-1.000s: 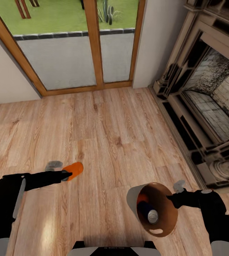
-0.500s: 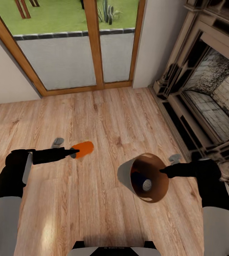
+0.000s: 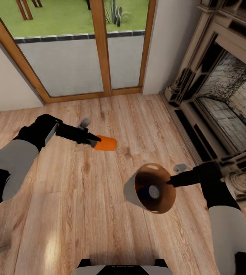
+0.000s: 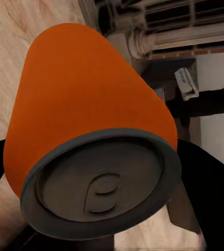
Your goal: Put the three can of soda from the living room inside the tash can in the kitchen.
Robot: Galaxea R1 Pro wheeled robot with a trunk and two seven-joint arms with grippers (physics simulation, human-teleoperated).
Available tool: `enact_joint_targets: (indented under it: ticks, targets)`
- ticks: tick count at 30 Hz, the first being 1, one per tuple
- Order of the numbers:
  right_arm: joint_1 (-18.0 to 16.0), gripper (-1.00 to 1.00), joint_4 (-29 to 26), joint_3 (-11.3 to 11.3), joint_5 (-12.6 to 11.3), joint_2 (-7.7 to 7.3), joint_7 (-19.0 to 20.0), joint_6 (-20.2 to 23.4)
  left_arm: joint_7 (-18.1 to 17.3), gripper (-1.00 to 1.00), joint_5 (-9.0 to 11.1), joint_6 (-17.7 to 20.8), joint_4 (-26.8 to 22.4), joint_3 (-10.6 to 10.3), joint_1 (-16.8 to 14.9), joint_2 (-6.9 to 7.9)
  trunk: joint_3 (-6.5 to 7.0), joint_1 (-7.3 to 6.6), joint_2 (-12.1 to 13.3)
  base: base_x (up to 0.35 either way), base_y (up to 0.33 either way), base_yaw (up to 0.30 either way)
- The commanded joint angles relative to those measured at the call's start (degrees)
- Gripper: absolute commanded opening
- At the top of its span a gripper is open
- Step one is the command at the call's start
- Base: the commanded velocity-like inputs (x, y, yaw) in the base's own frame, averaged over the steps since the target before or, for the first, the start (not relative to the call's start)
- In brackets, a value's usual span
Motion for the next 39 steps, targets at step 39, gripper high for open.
enact_joint_targets:
  ticks: [39]
  targets:
    - [-12.9,-1.00,14.3,6.2,-1.0,4.82,-11.5,7.0,-13.9,-1.00,-1.5,0.0,4.7,-32.5,-21.1,-17.77,0.00,0.00,0.0,0.000,0.000,0.000]
